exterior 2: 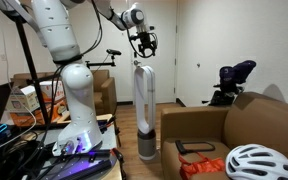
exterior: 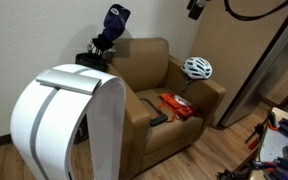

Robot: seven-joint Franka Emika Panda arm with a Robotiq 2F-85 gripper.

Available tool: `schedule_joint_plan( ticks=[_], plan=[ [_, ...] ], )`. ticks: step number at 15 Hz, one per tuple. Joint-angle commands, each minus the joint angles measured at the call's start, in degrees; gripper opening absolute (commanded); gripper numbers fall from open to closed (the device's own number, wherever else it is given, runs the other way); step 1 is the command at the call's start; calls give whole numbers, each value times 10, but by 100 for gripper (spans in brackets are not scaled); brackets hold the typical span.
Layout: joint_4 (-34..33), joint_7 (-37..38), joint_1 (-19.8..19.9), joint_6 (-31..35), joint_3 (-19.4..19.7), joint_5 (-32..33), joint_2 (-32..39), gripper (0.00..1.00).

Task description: Place the remote control on the armrest of the chair

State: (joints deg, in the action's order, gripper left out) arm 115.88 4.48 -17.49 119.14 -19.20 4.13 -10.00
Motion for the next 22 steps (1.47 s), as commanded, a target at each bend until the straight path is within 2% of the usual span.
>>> schedule_joint_plan(
  ticks=[1,6,12,13,14,18,22],
  plan=[
    [-49,37,-9,6,-20,3,52,100],
    [-167,96,-43,-10,-52,64,172,100],
    [-316,110,-135,-52,-38,129,309,100],
    [-328,101,-143,-46,-33,125,316,100],
    [-278,99,-134,-26,-27,105,283,100],
    [-291,103,-146,-26,-17,102,295,100],
    [-337,108,-173,-45,-15,108,331,100]
  ],
)
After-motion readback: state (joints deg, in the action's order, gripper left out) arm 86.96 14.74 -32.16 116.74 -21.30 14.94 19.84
